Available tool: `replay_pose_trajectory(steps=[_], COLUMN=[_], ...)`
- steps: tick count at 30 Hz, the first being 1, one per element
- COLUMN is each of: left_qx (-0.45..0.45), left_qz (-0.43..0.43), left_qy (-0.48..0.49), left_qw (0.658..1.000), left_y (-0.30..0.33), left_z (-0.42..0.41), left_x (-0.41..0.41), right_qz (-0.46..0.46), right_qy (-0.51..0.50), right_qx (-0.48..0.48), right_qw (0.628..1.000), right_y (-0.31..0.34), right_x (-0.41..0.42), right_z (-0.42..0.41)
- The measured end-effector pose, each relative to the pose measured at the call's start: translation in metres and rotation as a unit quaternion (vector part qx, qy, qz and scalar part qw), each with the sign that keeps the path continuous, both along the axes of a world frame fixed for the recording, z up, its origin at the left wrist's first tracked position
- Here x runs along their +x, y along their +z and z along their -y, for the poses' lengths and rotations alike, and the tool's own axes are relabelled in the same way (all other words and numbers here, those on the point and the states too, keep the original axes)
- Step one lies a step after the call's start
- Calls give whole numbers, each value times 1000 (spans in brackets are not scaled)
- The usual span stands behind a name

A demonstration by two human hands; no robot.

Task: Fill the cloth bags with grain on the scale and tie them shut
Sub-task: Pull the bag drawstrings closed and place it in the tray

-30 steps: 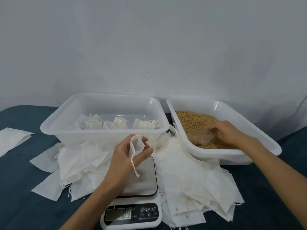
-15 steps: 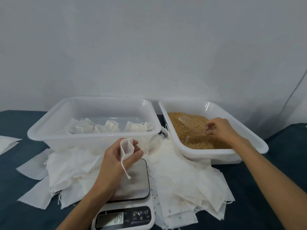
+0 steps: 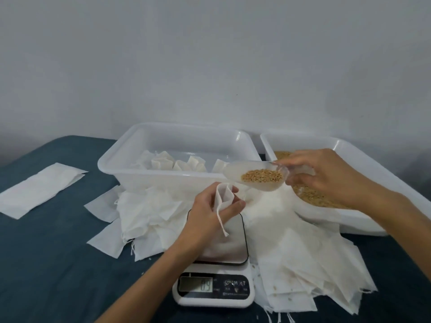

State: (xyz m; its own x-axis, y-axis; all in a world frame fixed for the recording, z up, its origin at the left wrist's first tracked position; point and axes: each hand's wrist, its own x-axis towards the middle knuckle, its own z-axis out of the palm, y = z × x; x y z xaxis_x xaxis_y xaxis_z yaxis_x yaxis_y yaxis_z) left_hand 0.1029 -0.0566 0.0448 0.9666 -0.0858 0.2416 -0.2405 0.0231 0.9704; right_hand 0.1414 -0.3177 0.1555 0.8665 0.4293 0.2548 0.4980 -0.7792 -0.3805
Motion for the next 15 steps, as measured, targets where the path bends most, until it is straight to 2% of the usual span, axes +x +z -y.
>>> replay_pose_trajectory(steps=[9,15], left_qx=[25,26], left_qz=[-21,-22], left_qy=[15,7], left_qw=[999,999], left_y=[-1,0], left_z=[1,2], left_x=[2,-1], right_qz=[96,138], right_qy=[-10,7], right_qx=[-174,-210], right_qw=[980,968], right_y=[21,26], right_x=[-17,-18], right_z=[-15,-18])
